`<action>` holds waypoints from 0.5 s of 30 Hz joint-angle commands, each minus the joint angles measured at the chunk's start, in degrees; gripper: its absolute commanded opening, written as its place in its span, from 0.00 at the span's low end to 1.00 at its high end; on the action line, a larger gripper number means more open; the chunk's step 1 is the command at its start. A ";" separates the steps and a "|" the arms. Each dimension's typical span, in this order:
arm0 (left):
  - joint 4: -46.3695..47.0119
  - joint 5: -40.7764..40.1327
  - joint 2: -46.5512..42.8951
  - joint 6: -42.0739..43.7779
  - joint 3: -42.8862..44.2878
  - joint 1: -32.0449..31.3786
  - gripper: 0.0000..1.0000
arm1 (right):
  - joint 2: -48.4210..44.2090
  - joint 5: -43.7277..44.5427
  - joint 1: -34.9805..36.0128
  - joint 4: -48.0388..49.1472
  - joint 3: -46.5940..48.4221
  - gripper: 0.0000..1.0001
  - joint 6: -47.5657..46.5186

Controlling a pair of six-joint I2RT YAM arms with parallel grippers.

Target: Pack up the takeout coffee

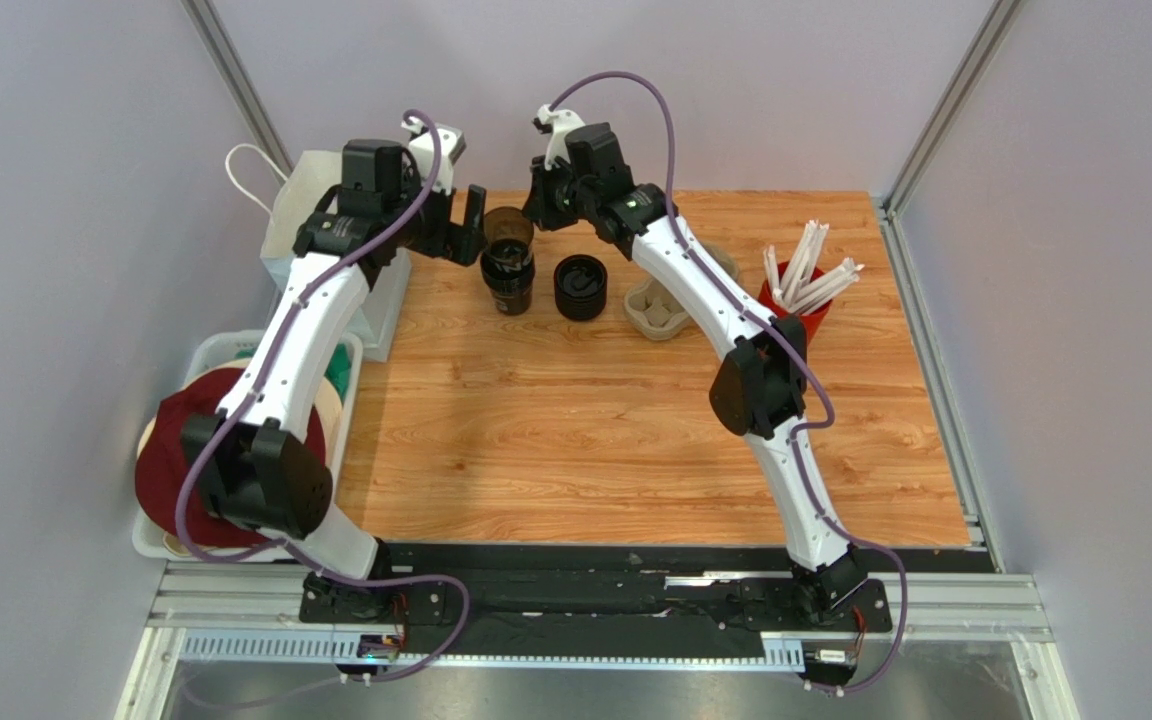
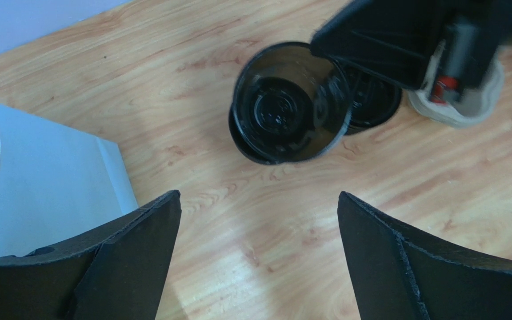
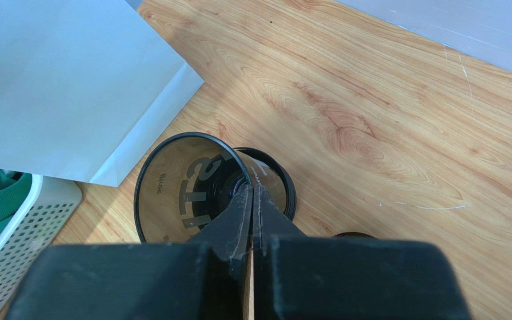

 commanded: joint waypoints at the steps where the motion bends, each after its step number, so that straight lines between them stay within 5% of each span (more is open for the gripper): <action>1: 1.71 -3.69 4.85 -1.24 5.81 -0.26 0.94 | -2.32 -0.11 0.32 -0.13 2.54 0.00 0.53; 15: 3.64 -2.55 14.35 -1.94 9.51 -0.71 0.80 | -2.06 0.07 0.41 -0.66 2.45 0.00 -0.08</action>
